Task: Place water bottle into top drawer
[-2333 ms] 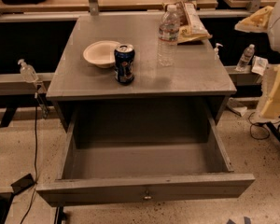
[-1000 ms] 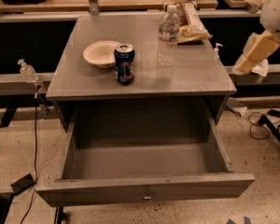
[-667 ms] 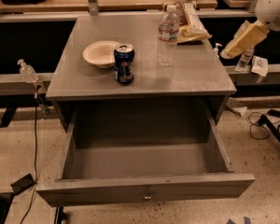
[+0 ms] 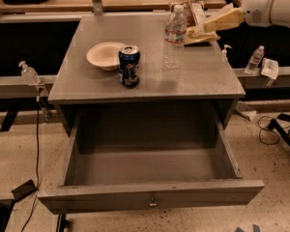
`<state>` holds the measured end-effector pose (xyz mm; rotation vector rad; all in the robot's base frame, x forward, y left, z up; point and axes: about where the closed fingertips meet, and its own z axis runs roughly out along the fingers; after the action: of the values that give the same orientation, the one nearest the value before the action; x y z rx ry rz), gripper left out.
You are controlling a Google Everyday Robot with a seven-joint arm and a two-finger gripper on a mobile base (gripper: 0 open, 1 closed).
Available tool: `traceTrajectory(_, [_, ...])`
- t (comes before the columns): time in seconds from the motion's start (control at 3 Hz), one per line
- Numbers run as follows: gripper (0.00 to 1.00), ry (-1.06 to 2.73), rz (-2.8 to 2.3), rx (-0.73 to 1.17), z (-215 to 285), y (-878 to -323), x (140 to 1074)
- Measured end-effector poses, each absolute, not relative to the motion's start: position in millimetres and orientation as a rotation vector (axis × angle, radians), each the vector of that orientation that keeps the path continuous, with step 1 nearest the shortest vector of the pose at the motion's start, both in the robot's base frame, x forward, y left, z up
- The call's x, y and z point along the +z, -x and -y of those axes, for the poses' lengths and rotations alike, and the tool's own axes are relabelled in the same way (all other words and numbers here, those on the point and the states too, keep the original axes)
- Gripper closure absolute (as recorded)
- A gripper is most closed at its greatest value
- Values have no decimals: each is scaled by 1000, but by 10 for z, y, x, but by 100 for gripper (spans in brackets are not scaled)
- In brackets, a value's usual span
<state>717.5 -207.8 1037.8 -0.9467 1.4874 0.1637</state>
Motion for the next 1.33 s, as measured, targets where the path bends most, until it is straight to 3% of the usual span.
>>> traceTrajectory(0.67, [0,789,-1639,415,1795,-7481,10035])
traceTrajectory(1.33, [0,692,-1688,504,1706,-7678,9649])
